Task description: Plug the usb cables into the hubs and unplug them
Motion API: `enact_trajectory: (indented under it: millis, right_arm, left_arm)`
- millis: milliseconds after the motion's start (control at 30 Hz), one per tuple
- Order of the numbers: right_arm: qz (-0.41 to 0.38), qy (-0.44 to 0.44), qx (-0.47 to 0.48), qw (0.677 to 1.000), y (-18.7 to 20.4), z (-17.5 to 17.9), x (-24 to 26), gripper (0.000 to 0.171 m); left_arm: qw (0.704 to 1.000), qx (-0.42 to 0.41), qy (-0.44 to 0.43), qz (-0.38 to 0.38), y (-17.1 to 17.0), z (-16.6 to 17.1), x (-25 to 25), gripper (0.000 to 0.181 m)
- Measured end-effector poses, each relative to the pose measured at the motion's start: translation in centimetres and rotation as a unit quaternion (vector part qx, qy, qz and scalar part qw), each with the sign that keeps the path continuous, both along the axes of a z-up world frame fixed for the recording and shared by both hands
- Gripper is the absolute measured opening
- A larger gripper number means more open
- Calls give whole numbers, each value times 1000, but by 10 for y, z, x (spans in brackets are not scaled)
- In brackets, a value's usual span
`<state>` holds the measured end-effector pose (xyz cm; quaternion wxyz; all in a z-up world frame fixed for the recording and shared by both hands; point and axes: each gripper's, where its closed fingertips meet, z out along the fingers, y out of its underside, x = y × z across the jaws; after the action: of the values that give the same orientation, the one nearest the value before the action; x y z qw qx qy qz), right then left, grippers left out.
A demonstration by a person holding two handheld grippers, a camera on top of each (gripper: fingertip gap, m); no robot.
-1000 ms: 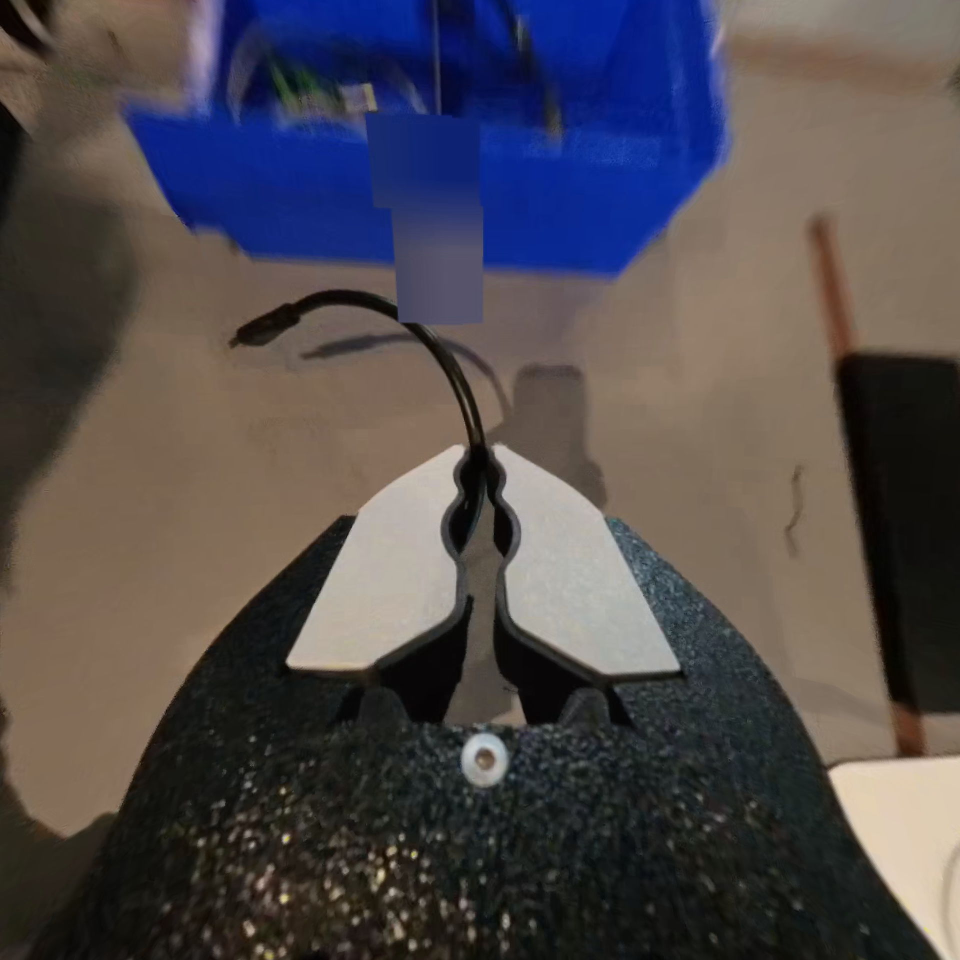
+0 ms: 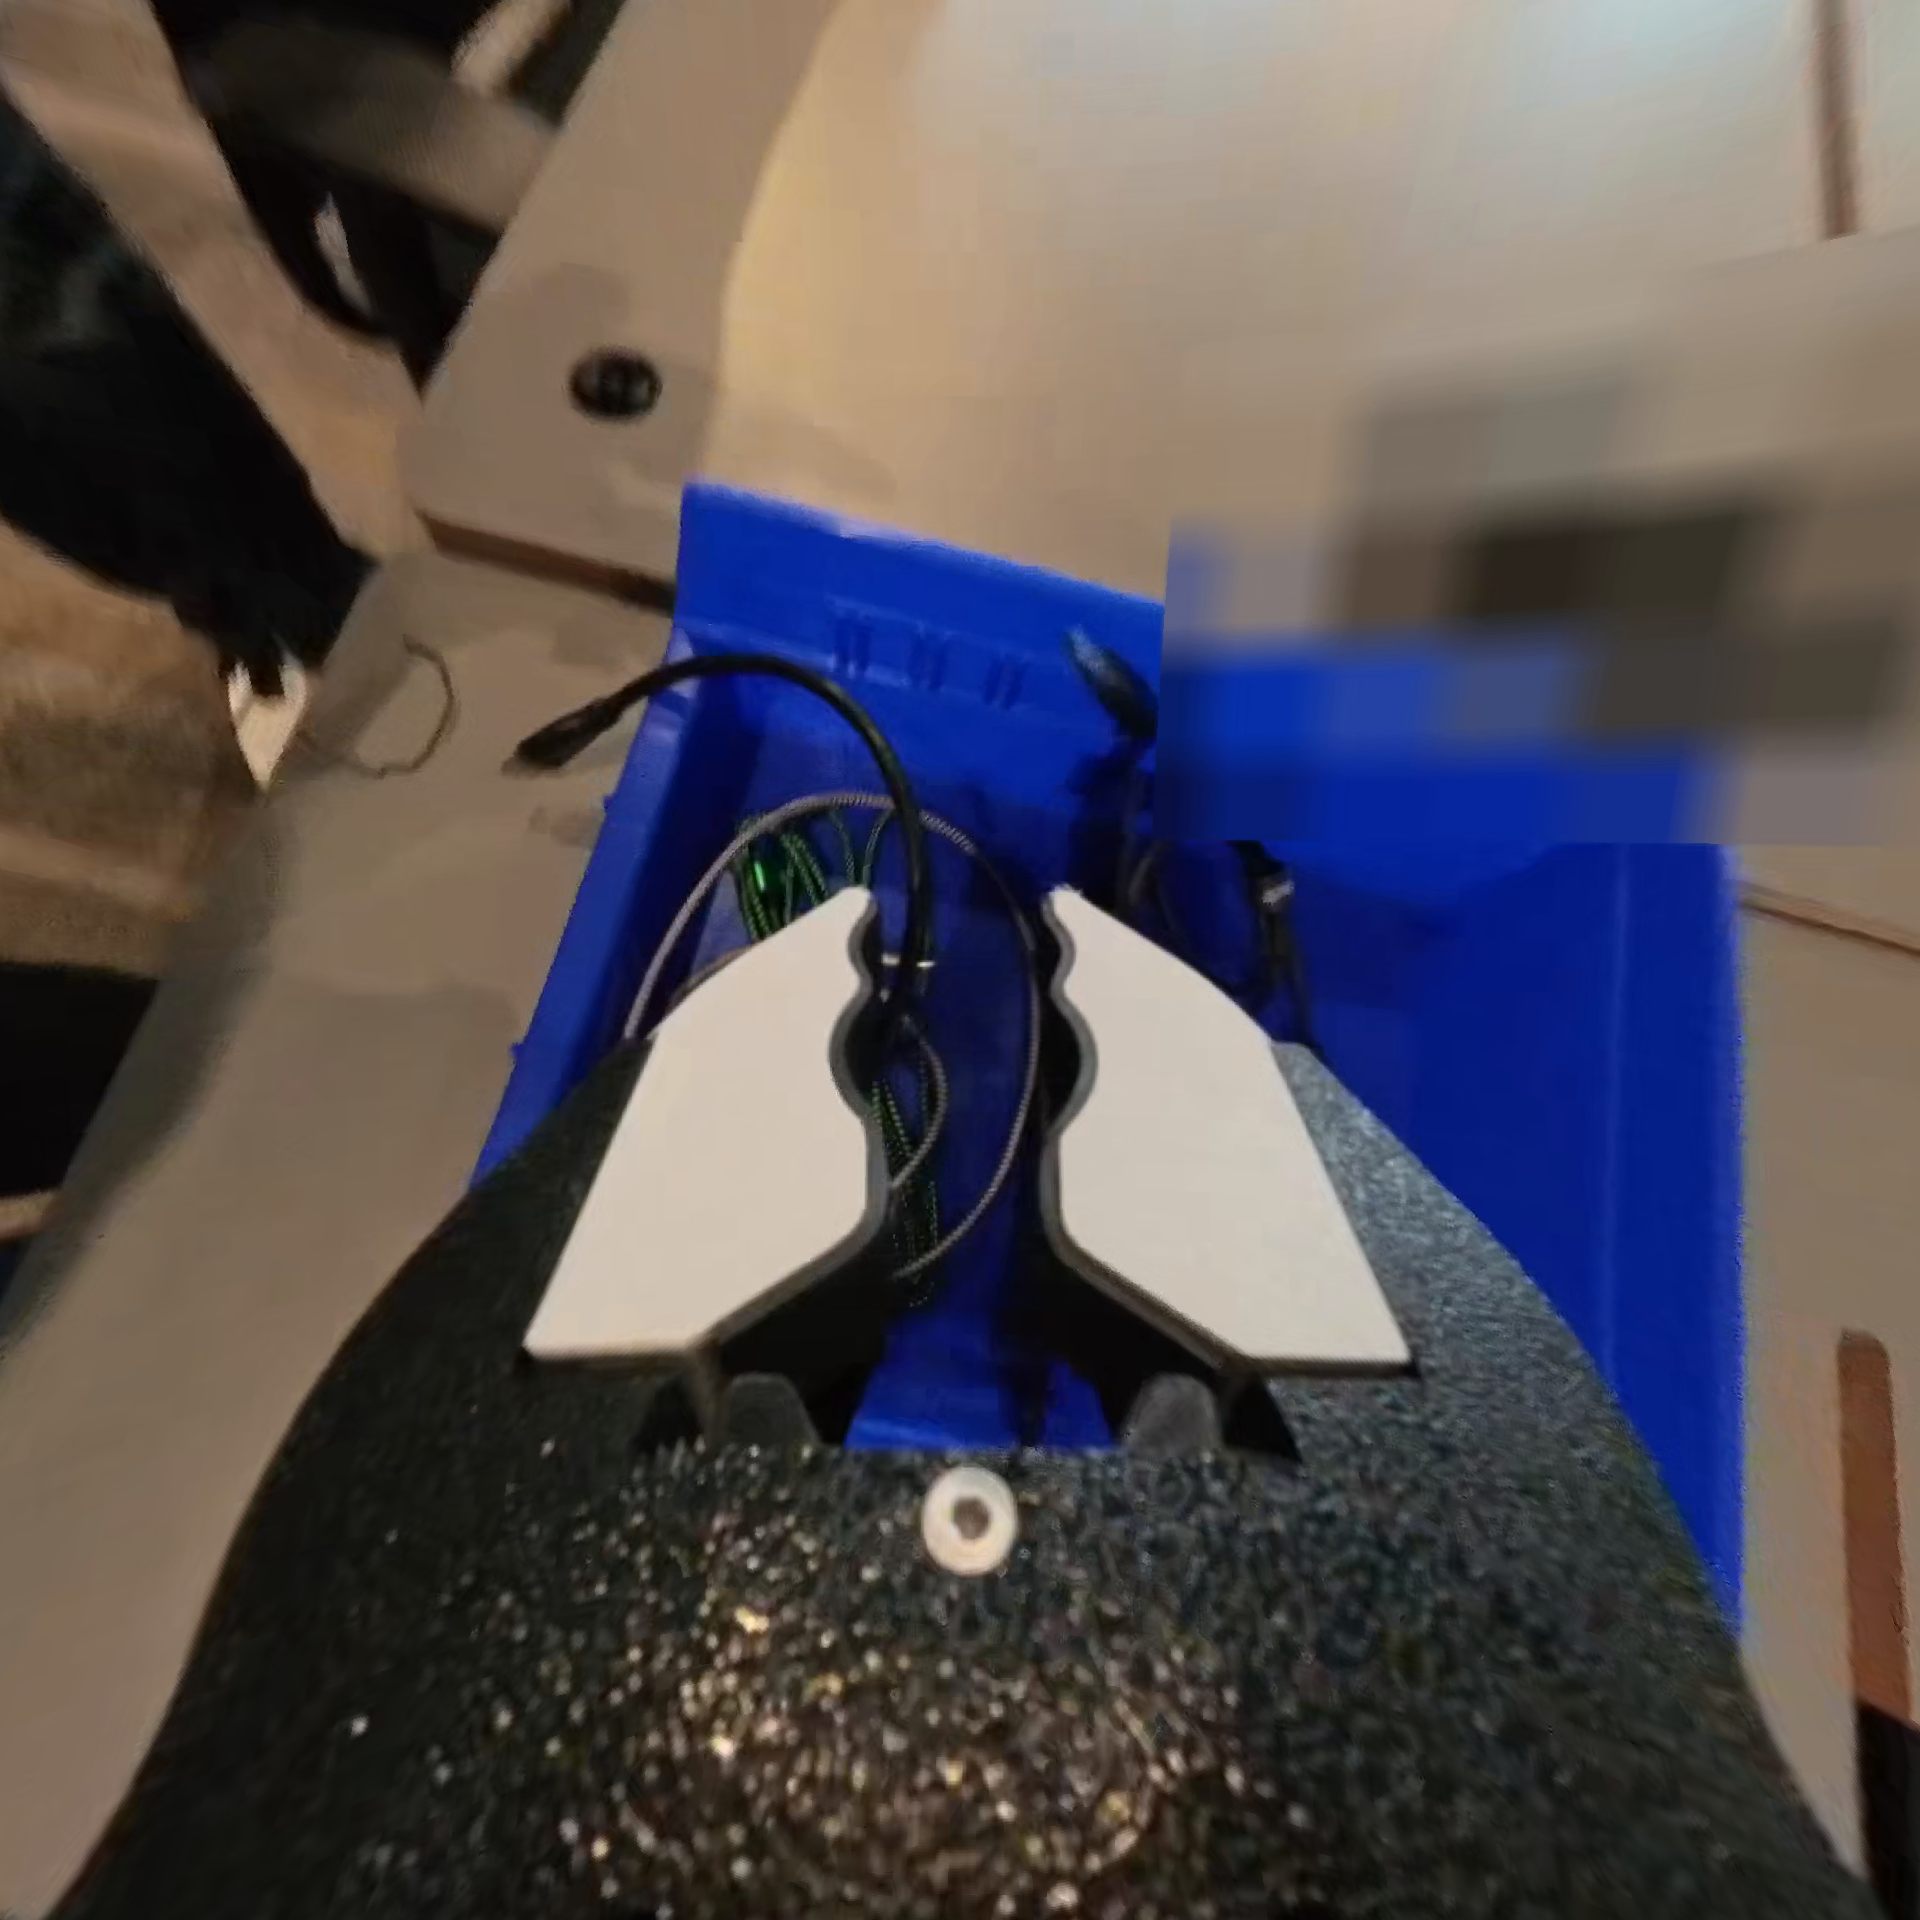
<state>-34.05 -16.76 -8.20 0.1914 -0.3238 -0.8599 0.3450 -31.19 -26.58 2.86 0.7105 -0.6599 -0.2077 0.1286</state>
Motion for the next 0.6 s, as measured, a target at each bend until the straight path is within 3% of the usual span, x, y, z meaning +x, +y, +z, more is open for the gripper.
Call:
enact_trajectory:
  millis: [33, 133, 200, 433, 600]
  right_arm:
    - [-15, 24, -35, 999, 8, 13, 3, 27]
    - [-55, 85, -154, 983, 41, 52, 23, 27]
    - [-80, 111, -186, 973, 66, 64, 39, 29]
    - [-133, 203, -218, 945, 120, 97, 72, 28]
    - [-157, 234, -172, 944, 141, 100, 79, 36]
  left_arm:
    - [1000, 7, -2, -4, 1, 0, -1, 57]
    - [999, 24, -13, -20, 4, 0, -1, 57]
    - [999, 25, -19, -21, 4, -2, -4, 57]
    - [998, 36, -22, -46, 11, -4, -3, 59]
    - [999, 17, 20, -27, 13, 2, 1, 69]
